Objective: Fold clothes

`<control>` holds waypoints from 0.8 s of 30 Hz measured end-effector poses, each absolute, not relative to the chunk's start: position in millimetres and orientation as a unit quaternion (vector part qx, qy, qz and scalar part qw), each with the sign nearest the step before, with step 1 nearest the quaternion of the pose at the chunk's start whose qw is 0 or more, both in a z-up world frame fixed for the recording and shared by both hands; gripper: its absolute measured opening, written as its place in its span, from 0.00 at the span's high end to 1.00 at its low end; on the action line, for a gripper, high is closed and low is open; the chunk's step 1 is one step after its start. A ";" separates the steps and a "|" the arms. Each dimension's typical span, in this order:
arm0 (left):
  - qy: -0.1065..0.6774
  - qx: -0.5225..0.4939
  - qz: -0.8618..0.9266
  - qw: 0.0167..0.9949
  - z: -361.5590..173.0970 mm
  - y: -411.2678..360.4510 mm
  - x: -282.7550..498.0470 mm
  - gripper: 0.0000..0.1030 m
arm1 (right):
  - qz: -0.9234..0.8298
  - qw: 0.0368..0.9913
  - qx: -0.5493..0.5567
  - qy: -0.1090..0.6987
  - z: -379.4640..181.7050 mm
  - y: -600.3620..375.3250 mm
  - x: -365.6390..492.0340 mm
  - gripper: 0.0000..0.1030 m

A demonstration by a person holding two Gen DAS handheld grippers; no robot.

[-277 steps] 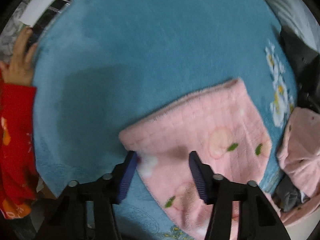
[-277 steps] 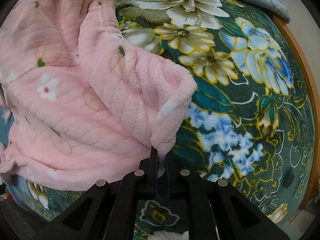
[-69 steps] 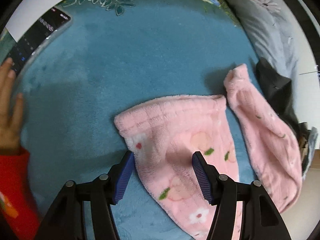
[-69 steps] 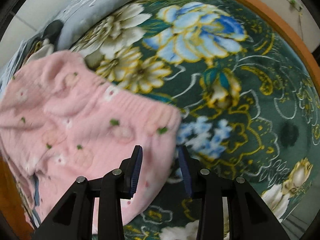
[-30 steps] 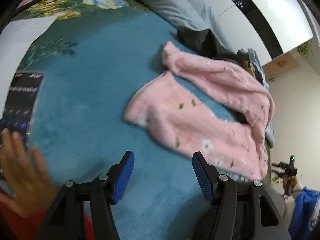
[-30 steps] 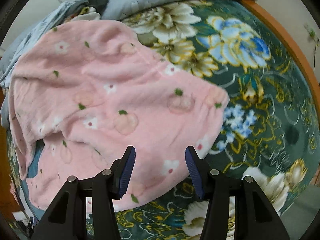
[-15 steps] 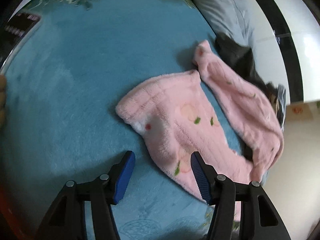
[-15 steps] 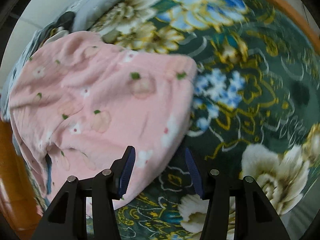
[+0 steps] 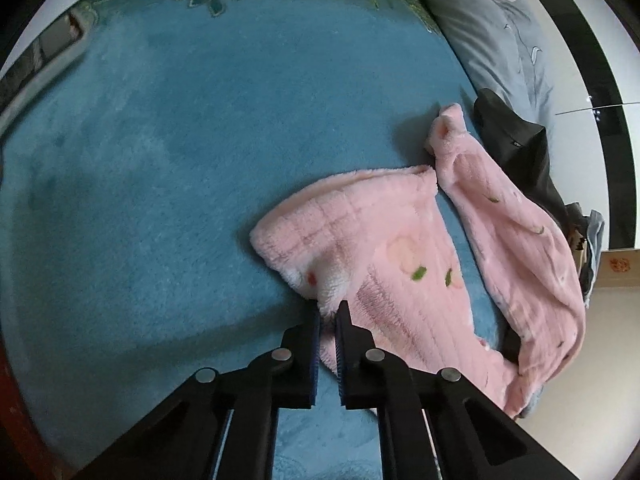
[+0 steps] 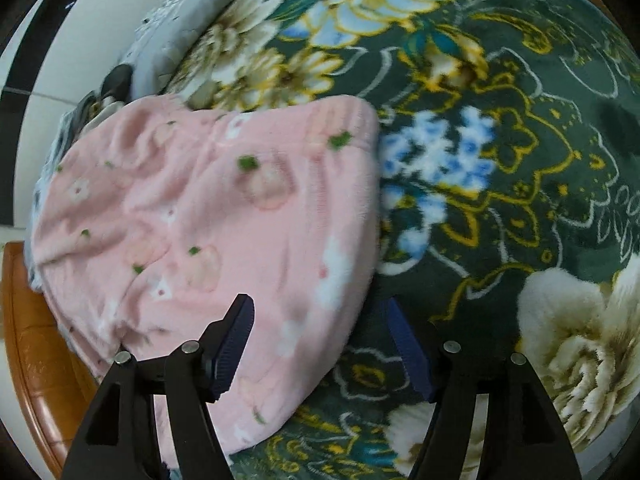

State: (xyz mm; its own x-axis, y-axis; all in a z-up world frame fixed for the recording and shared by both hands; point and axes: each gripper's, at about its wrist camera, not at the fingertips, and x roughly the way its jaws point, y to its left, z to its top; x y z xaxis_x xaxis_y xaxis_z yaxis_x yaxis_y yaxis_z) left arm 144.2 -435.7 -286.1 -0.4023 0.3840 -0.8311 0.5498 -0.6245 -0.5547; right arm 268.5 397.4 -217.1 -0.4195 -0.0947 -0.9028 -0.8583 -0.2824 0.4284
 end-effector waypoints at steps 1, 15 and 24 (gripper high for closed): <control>0.429 0.543 -0.719 0.060 -285.5 -435.6 144.4 0.93 | 0.657 0.296 -0.452 0.527 -219.6 399.1 269.2 0.32; 0.411 0.540 -0.729 0.085 -269.0 -428.3 153.4 0.94 | 0.662 0.329 -0.479 0.473 -213.1 412.1 237.4 0.94; 0.374 0.520 -0.763 0.083 -236.6 -426.3 163.7 0.96 | 0.701 0.349 -0.469 0.408 -167.0 400.7 252.2 0.96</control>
State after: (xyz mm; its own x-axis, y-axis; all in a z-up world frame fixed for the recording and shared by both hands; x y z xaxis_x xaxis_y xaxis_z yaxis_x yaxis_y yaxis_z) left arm 163.7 -426.2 -236.6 -0.4454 0.2634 -0.8557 0.5156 -0.7059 -0.4857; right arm 252.2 400.7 -167.0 -0.3154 0.1059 -0.9430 -0.8728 -0.4224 0.2445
